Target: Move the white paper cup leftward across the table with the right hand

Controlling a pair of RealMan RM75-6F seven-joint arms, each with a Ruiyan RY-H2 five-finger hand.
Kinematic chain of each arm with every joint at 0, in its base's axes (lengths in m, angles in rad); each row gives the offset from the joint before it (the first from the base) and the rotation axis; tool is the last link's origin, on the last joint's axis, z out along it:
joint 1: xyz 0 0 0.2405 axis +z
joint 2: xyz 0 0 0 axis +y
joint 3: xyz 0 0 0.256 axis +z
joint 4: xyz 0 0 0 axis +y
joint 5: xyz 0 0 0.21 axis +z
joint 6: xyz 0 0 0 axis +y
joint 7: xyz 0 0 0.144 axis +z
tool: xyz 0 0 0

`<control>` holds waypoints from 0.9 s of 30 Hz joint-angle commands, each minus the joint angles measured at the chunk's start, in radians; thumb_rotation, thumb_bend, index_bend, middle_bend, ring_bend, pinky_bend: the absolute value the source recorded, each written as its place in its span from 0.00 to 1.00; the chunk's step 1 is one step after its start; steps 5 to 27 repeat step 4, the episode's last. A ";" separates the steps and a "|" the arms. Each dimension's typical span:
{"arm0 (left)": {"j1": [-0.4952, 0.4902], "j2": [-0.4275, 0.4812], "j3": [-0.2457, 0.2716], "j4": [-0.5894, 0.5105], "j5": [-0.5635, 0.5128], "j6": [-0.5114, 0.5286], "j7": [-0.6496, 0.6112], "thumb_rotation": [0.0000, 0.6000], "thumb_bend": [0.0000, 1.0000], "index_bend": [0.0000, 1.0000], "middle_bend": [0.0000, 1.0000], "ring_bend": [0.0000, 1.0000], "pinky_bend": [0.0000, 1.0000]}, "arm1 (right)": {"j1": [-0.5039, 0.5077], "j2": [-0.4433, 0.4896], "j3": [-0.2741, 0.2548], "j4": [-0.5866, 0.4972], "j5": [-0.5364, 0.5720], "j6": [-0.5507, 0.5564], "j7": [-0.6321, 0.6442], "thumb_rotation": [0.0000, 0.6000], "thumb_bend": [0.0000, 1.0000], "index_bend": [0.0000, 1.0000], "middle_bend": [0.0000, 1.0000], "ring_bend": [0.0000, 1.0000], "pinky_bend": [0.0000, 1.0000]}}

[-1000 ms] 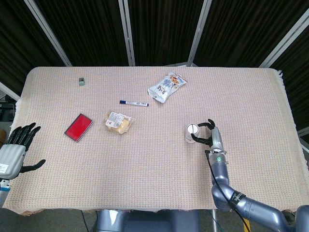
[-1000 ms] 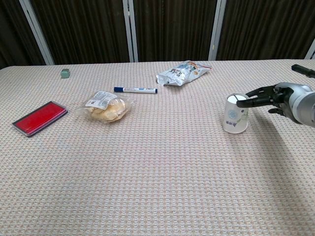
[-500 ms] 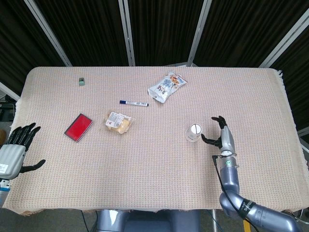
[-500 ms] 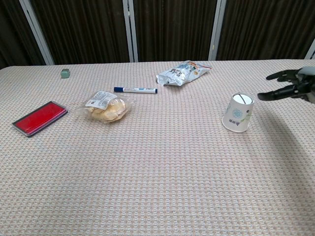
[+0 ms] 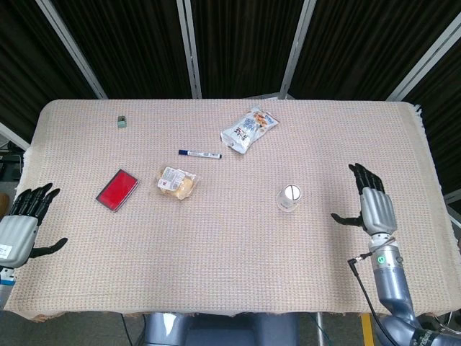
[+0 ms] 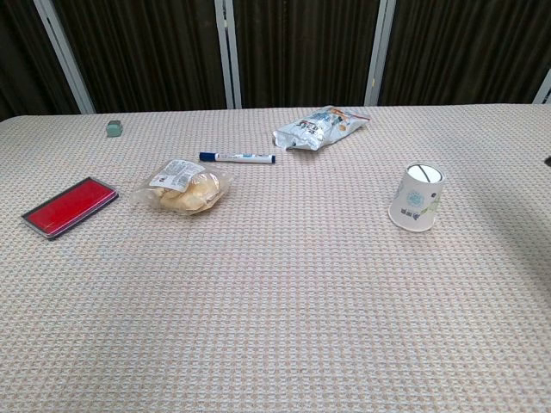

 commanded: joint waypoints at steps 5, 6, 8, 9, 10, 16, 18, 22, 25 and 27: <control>0.001 0.001 0.001 0.002 0.003 0.001 -0.006 1.00 0.13 0.00 0.00 0.00 0.00 | -0.083 0.032 -0.123 0.120 -0.234 0.144 -0.055 1.00 0.00 0.00 0.00 0.00 0.00; 0.001 0.001 0.001 0.002 0.003 0.001 -0.006 1.00 0.13 0.00 0.00 0.00 0.00 | -0.083 0.032 -0.123 0.120 -0.234 0.144 -0.055 1.00 0.00 0.00 0.00 0.00 0.00; 0.001 0.001 0.001 0.002 0.003 0.001 -0.006 1.00 0.13 0.00 0.00 0.00 0.00 | -0.083 0.032 -0.123 0.120 -0.234 0.144 -0.055 1.00 0.00 0.00 0.00 0.00 0.00; 0.001 0.001 0.001 0.002 0.003 0.001 -0.006 1.00 0.13 0.00 0.00 0.00 0.00 | -0.083 0.032 -0.123 0.120 -0.234 0.144 -0.055 1.00 0.00 0.00 0.00 0.00 0.00; 0.001 0.001 0.001 0.002 0.003 0.001 -0.006 1.00 0.13 0.00 0.00 0.00 0.00 | -0.083 0.032 -0.123 0.120 -0.234 0.144 -0.055 1.00 0.00 0.00 0.00 0.00 0.00; 0.001 0.001 0.001 0.002 0.003 0.001 -0.006 1.00 0.13 0.00 0.00 0.00 0.00 | -0.083 0.032 -0.123 0.120 -0.234 0.144 -0.055 1.00 0.00 0.00 0.00 0.00 0.00; 0.001 0.001 0.001 0.002 0.003 0.001 -0.006 1.00 0.13 0.00 0.00 0.00 0.00 | -0.083 0.032 -0.123 0.120 -0.234 0.144 -0.055 1.00 0.00 0.00 0.00 0.00 0.00; 0.001 0.001 0.001 0.002 0.003 0.001 -0.006 1.00 0.13 0.00 0.00 0.00 0.00 | -0.083 0.032 -0.123 0.120 -0.234 0.144 -0.055 1.00 0.00 0.00 0.00 0.00 0.00; 0.001 0.001 0.001 0.002 0.003 0.001 -0.006 1.00 0.13 0.00 0.00 0.00 0.00 | -0.083 0.032 -0.123 0.120 -0.234 0.144 -0.055 1.00 0.00 0.00 0.00 0.00 0.00; 0.001 0.001 0.001 0.002 0.003 0.001 -0.006 1.00 0.13 0.00 0.00 0.00 0.00 | -0.083 0.032 -0.123 0.120 -0.234 0.144 -0.055 1.00 0.00 0.00 0.00 0.00 0.00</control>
